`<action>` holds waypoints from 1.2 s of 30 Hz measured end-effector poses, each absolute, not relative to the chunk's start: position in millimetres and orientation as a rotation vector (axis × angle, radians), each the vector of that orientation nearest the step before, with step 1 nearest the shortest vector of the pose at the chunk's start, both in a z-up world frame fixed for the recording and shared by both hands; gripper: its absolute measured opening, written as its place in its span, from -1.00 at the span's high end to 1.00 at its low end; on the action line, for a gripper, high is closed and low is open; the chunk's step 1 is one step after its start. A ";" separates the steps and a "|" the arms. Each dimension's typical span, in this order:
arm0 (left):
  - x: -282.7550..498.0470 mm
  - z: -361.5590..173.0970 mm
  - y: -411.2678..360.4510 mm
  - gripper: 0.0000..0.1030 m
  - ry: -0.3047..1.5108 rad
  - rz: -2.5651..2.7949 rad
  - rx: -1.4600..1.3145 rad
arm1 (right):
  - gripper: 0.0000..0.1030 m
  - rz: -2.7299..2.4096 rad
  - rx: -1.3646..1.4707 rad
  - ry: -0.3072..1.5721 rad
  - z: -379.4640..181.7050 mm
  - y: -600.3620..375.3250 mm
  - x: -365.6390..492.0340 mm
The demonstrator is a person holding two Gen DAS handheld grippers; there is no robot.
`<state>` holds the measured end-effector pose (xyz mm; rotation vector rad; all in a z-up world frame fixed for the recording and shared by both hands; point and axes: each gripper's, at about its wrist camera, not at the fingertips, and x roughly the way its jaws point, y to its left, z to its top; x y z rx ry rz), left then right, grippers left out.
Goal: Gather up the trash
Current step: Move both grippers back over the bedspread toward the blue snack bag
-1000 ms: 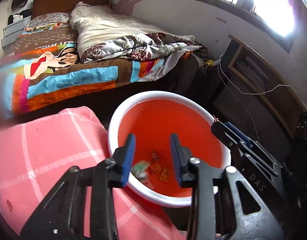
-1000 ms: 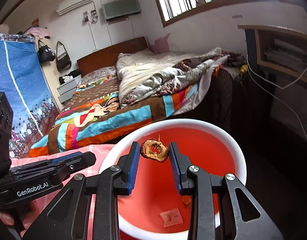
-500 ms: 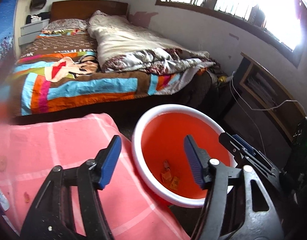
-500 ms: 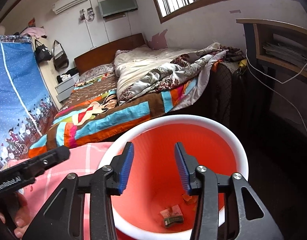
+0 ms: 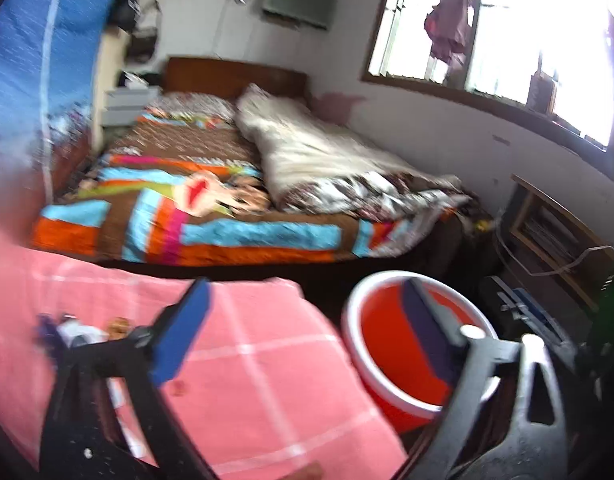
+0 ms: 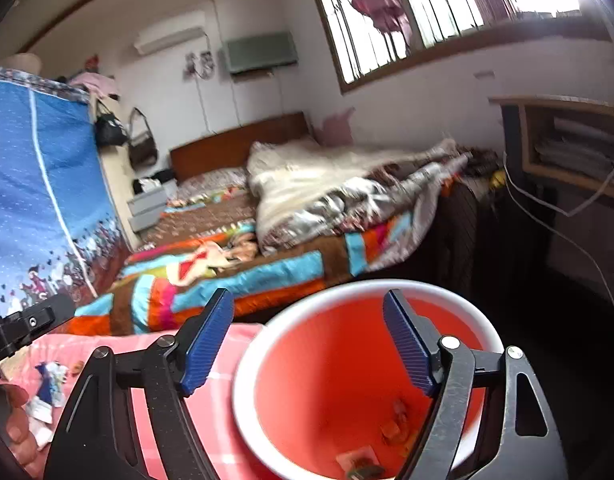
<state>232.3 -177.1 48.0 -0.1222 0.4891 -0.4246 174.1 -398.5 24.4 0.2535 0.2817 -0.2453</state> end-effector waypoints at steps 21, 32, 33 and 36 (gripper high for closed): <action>161.4 59.5 -21.8 -1.00 0.152 -0.064 -0.066 | -1.00 0.070 0.131 -0.028 45.3 -280.3 165.8; 175.1 36.4 8.6 -1.00 0.215 -0.044 -0.043 | -1.00 0.154 0.020 0.022 33.2 -242.2 185.2; 179.6 34.0 9.1 -1.00 0.237 -0.048 -0.045 | -1.00 0.162 0.013 0.034 31.7 -240.3 187.4; 193.7 27.1 8.1 -1.00 0.314 -0.054 -0.050 | -1.00 0.181 0.005 0.072 27.8 -237.0 195.7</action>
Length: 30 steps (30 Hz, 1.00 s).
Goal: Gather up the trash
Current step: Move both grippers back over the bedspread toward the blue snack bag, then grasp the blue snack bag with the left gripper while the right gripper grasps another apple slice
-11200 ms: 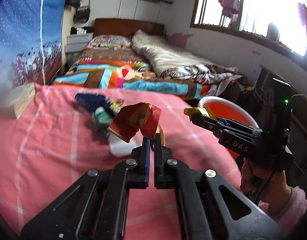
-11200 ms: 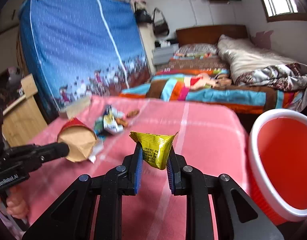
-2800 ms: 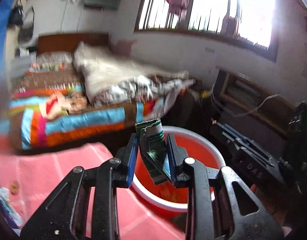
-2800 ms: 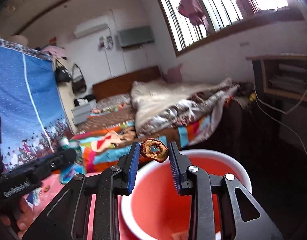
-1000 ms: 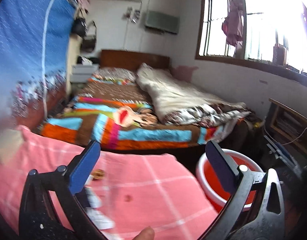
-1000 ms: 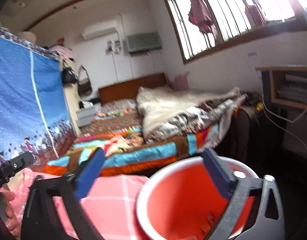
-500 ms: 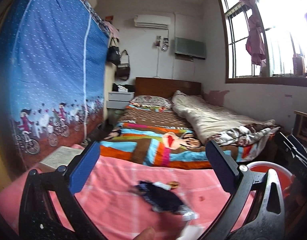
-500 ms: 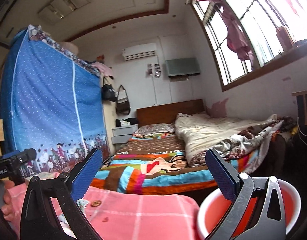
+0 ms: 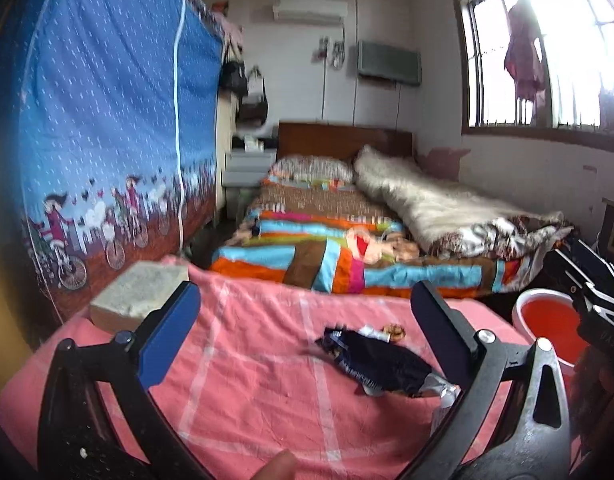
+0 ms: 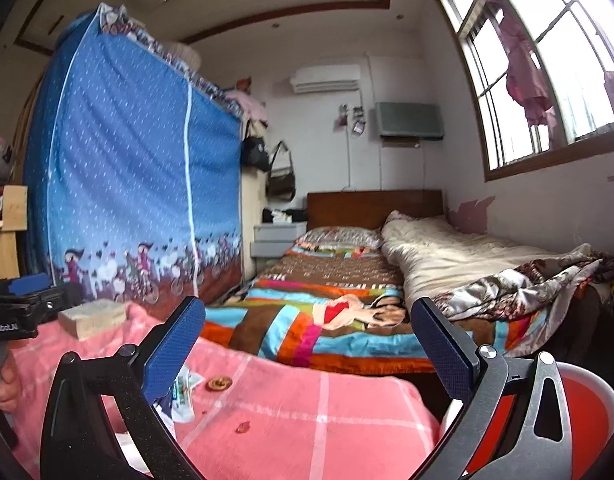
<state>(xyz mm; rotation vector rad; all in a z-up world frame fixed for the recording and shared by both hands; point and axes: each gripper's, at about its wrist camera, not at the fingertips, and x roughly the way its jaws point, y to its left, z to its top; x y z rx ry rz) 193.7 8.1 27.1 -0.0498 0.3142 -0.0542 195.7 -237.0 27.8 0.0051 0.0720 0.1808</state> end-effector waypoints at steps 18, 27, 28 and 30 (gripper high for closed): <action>249.1 -1.7 -34.2 -0.69 0.752 -0.307 -0.174 | -0.48 0.269 0.010 0.389 5.5 -226.3 252.3; 258.5 -17.0 -60.8 -0.30 0.927 -0.257 -0.117 | -0.40 0.281 0.039 0.462 -1.1 -233.5 259.1; 258.1 -18.6 -59.7 -0.18 0.941 -0.248 -0.117 | -0.40 0.285 0.037 0.473 -1.7 -232.9 260.3; 257.9 -21.5 -53.3 0.01 0.958 -0.249 -0.134 | -0.39 0.301 0.031 0.496 -3.2 -230.5 263.5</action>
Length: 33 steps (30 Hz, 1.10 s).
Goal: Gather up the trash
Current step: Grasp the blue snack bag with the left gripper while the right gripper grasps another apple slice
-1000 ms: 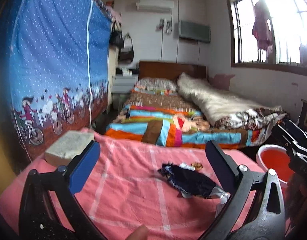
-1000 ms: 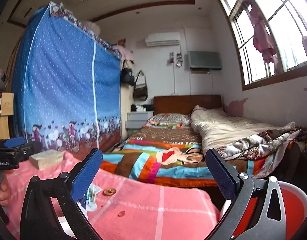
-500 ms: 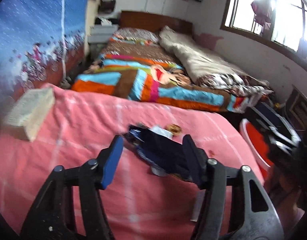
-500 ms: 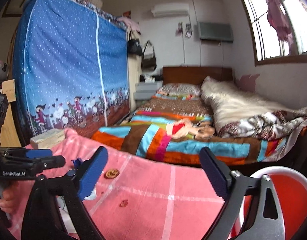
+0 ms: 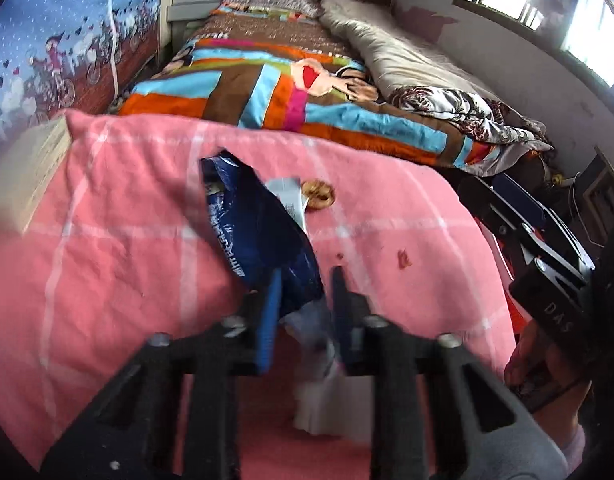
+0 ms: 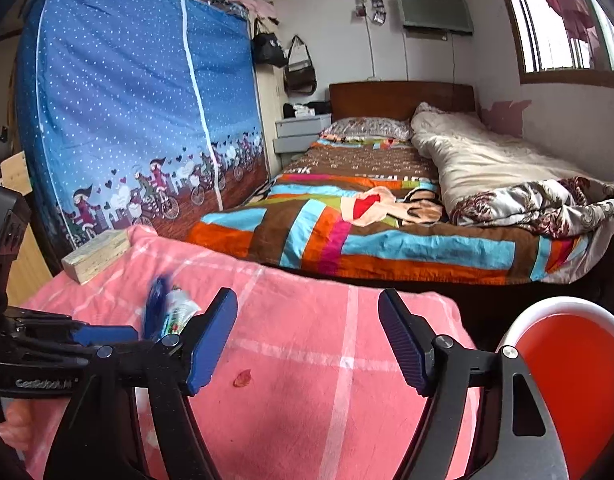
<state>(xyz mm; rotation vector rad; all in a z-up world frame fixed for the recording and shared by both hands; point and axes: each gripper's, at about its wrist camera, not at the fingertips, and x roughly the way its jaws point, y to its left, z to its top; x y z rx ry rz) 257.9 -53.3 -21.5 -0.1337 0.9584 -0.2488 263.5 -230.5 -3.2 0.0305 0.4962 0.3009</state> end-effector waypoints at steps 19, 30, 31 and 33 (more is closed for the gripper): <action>254.4 -23.4 7.3 0.29 0.899 -0.240 -0.226 | 0.22 0.466 -0.196 0.795 -38.3 -145.1 323.1; 252.4 -21.1 9.6 0.31 0.857 -0.257 -0.238 | 0.46 0.483 -0.216 0.790 -41.4 -139.1 329.1; 251.6 -20.0 9.0 0.31 0.852 -0.257 -0.238 | 0.46 0.485 -0.204 0.771 -38.6 -141.5 325.6; 249.3 -17.8 8.2 0.31 0.842 -0.253 -0.241 | 0.46 0.478 -0.188 0.720 -31.9 -145.5 315.3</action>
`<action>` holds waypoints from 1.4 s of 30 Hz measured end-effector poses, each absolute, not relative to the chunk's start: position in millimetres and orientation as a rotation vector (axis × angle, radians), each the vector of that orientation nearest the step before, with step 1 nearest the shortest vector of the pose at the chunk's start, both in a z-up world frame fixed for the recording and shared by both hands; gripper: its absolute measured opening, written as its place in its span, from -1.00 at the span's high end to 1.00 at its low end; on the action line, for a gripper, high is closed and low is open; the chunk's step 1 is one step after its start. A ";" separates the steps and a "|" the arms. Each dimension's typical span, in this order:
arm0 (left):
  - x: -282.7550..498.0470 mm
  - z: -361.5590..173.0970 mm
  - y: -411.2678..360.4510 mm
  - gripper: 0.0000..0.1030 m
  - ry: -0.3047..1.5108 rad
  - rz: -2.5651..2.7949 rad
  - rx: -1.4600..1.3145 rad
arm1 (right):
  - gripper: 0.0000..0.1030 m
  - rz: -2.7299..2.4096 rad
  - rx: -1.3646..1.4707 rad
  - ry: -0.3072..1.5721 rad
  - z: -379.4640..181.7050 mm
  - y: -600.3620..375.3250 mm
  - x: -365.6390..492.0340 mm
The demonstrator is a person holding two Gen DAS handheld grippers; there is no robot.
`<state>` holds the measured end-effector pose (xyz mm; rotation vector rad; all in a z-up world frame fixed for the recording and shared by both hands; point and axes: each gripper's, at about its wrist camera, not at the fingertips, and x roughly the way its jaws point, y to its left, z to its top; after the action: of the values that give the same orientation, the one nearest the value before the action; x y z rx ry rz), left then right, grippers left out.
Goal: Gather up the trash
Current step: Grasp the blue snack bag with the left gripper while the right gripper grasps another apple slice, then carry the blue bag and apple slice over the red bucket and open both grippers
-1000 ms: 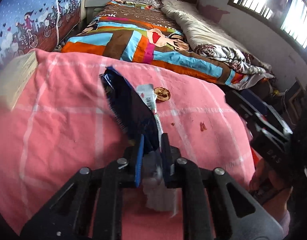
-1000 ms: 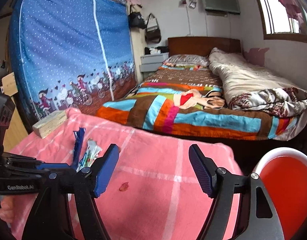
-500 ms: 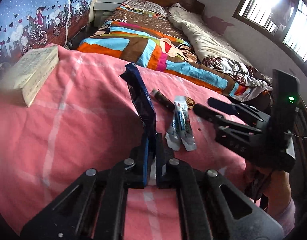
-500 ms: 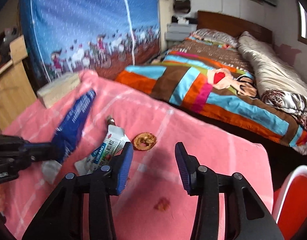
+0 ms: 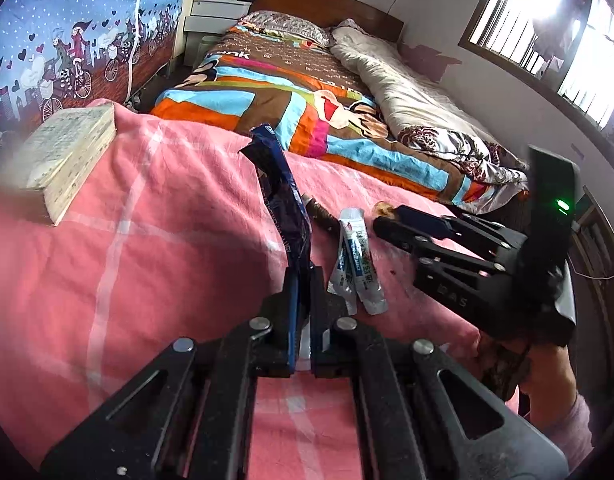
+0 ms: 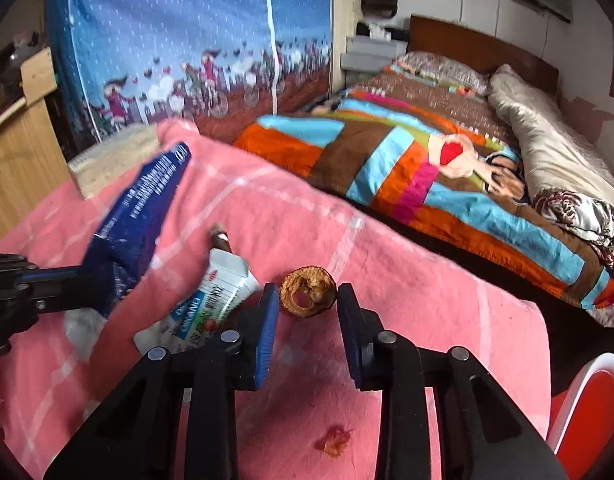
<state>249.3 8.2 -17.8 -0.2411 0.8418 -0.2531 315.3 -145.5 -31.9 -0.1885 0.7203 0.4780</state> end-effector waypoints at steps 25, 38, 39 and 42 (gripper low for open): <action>181.5 70.4 -105.8 0.30 0.194 -0.365 0.107 | 0.46 0.214 -0.006 -0.047 53.8 -269.9 171.2; 183.7 73.4 -212.2 0.29 0.184 -0.634 0.192 | 0.45 -0.043 0.179 0.029 60.4 -366.6 162.4; 185.4 71.8 -219.8 0.29 0.195 -0.652 0.194 | 0.45 -0.078 0.206 0.057 59.5 -376.3 164.6; 189.5 66.7 -240.4 0.29 0.234 -0.696 0.191 | 0.45 -0.133 0.244 0.115 55.9 -395.3 169.6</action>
<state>189.5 -240.4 66.7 0.1910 0.2342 -0.6965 169.6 -395.3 55.9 0.2440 0.1149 -0.1327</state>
